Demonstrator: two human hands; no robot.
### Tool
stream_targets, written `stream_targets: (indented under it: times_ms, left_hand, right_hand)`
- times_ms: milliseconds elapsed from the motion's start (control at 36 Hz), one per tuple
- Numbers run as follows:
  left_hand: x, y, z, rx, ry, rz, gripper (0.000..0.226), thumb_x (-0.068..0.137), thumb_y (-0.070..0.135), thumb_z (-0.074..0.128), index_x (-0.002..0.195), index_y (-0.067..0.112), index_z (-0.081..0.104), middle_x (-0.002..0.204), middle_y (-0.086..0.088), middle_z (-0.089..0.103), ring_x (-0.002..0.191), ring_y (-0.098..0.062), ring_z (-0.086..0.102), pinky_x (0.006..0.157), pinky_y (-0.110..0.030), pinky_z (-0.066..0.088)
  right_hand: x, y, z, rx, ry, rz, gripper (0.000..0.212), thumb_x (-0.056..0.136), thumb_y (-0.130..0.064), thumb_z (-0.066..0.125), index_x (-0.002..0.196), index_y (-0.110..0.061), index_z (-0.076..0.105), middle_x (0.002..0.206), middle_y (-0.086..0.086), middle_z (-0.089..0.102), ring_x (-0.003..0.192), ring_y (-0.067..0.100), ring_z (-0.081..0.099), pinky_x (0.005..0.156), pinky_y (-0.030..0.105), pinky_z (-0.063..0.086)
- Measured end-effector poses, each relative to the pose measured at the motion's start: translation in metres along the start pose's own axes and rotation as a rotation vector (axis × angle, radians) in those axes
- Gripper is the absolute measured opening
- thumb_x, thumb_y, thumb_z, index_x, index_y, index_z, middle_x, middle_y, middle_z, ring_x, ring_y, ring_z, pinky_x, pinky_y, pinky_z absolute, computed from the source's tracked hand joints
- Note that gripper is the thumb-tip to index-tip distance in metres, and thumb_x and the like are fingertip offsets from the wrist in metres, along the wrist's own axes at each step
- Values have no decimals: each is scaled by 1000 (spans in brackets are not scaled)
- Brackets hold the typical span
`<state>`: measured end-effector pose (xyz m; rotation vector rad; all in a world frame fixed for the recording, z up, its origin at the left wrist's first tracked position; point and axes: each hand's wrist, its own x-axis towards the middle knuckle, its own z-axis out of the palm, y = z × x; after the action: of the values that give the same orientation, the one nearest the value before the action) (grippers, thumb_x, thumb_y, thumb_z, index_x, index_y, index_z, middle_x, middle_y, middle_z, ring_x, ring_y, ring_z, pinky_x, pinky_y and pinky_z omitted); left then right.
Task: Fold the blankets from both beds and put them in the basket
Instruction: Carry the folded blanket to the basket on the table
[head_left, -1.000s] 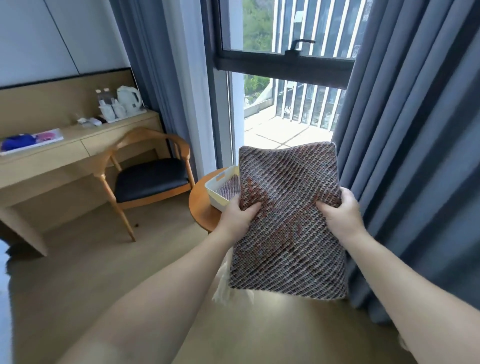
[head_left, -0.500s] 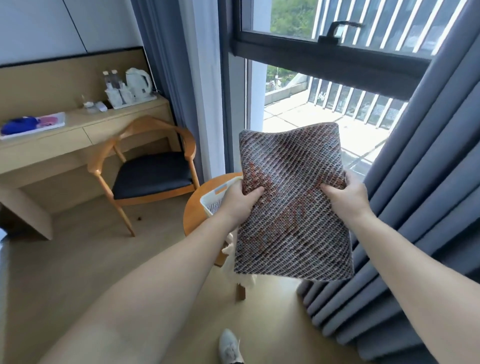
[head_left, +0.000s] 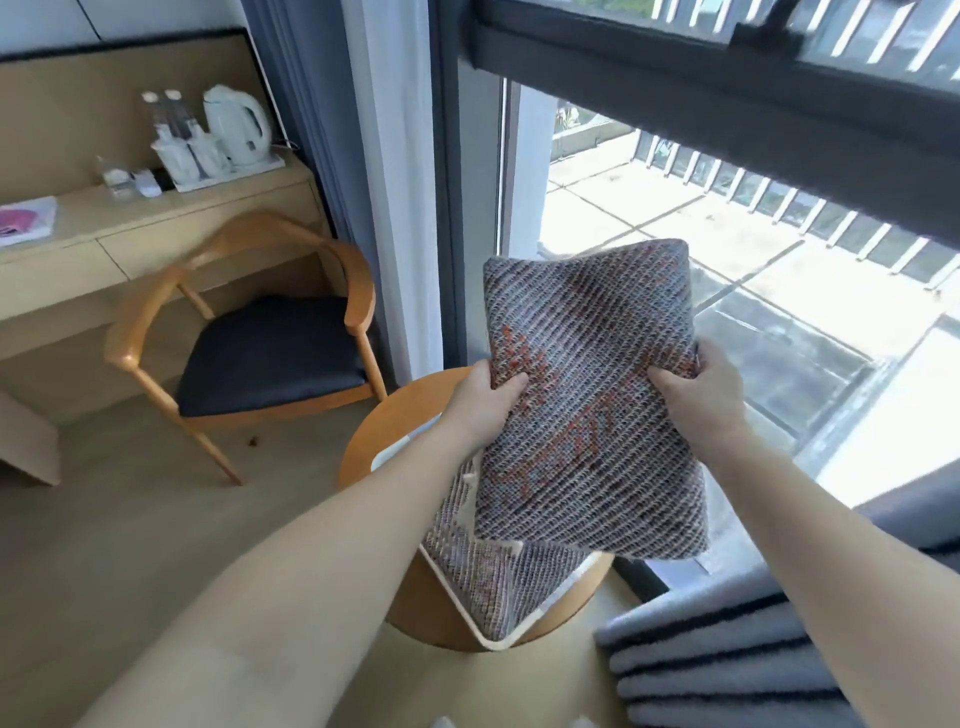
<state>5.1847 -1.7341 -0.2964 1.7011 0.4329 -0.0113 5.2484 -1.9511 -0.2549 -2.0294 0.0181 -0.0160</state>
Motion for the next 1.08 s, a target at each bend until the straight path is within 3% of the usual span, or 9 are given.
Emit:
stream_targets:
  times_ms: [83,167,278,361,472,583,806,1000,1083]
  left_hand:
    - [26,-10,0,-1,72,-36,30,94,35,55,122,23,52,121,1,63,110,-20,60,101,-46,46]
    - [38,-38,-2,-19,197,-112,37,97,32,52,132,19,48,129,0,58,117,-22,55,104,-47,42]
    - [31,-96,-3,0,296,-319,47,97,39,49,138,18,39,133,8,48,124,-19,44,107,-43,36]
    - [22,-145,-3,-26,369,-457,49,89,47,51,132,23,48,130,2,58,117,-24,55,103,-46,43]
    - [6,-187,3,-88,395,-593,35,96,34,50,128,19,51,125,0,61,113,-24,57,103,-47,44]
    - [-2,-207,10,-70,468,-710,26,98,31,48,117,14,49,121,-6,58,110,-27,55,100,-47,45]
    - [9,-225,13,139,545,-713,24,100,27,44,114,8,48,116,-10,57,106,-29,55,91,-38,45]
    - [10,-233,18,255,660,-640,23,101,17,41,121,6,44,119,-12,56,93,-21,50,78,-30,38]
    - [10,-230,28,389,687,-518,46,98,10,42,142,7,29,143,-12,36,119,-27,48,94,-31,39]
  right_hand:
    - [37,6,26,-9,-62,2,35,81,-7,66,114,-14,58,101,6,66,89,22,63,82,37,53]
    - [62,22,59,-24,-159,-11,35,81,-4,66,112,-15,56,101,6,65,88,22,64,82,38,54]
    - [71,57,109,-115,-345,-12,38,85,-5,65,118,-20,57,93,-6,63,72,0,60,76,33,54]
    - [69,91,145,-180,-506,15,42,85,-12,65,122,-28,54,99,-6,67,81,12,67,79,41,57]
    - [62,125,177,-299,-665,20,45,90,-15,61,132,-26,48,107,1,67,66,19,63,56,32,51]
    - [56,146,196,-374,-749,-7,49,93,-14,58,139,-23,44,117,0,64,82,19,64,66,34,53]
    - [65,172,223,-469,-781,11,54,94,-19,57,144,-21,37,132,3,58,109,28,60,86,40,53]
    - [59,187,236,-549,-790,-50,58,97,-16,51,149,-20,27,138,7,48,114,33,56,83,39,49]
    - [52,190,240,-716,-816,-275,64,94,-11,47,150,-13,16,144,15,31,120,40,47,92,46,47]
